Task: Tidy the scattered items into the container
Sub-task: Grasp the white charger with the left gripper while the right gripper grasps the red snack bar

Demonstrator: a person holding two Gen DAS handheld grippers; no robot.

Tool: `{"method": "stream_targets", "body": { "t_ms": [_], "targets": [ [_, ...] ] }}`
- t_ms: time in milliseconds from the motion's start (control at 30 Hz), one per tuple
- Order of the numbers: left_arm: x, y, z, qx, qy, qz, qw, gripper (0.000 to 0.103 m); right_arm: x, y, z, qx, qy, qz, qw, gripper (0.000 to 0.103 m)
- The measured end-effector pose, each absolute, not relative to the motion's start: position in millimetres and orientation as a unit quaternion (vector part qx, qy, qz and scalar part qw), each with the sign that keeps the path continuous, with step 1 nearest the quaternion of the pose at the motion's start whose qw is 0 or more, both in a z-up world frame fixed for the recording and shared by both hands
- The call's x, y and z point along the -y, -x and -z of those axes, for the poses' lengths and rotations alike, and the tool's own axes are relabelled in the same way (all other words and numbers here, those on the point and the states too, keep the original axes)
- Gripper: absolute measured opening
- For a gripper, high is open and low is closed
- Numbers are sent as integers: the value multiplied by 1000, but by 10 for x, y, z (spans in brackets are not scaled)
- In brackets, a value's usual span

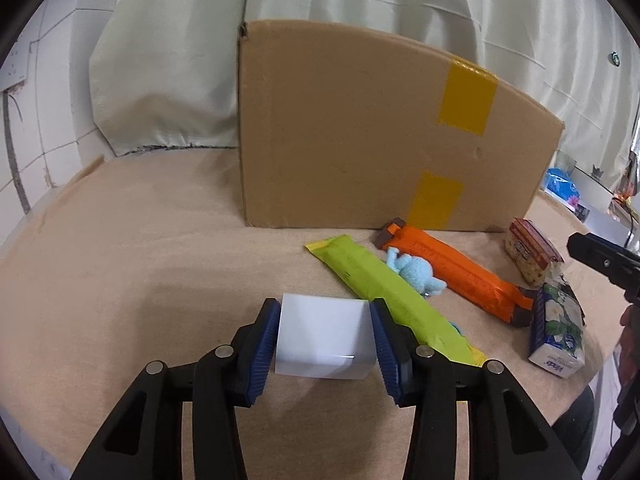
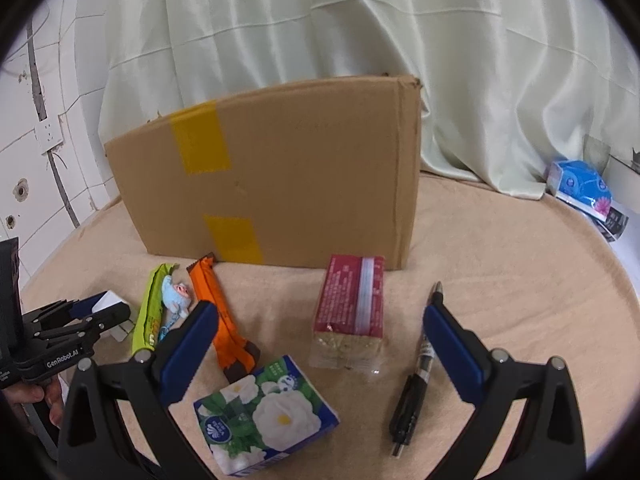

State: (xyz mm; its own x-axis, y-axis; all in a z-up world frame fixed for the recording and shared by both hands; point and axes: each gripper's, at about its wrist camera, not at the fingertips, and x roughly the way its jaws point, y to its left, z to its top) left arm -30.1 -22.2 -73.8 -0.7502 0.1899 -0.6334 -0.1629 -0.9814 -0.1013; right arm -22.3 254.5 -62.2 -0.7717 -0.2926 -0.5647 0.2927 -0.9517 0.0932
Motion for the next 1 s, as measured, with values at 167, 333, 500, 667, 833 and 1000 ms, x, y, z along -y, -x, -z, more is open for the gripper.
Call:
{"method": "stream_targets", "body": {
  "t_ms": [167, 333, 500, 667, 833, 1000],
  "targets": [
    [283, 313, 717, 17, 336, -938, 79, 46, -2547, 307, 563, -8, -299, 943, 148, 103],
    [307, 334, 725, 17, 333, -940, 71, 46, -2538, 443, 642, -12, -323, 938, 127, 103],
    [319, 349, 746, 16, 335, -940, 67, 46, -2512, 570, 764, -14, -349, 929, 120, 100],
    [323, 355, 763, 20, 336, -939, 67, 46, -2488, 656, 904, -24, -378, 918, 115, 72],
    [320, 358, 759, 20, 336, -939, 66, 46, -2470, 642, 950, -29, -386, 914, 122, 45],
    [316, 351, 715, 21, 330, -941, 66, 46, -2484, 531, 770, -26, -365, 922, 129, 44]
  ]
}}
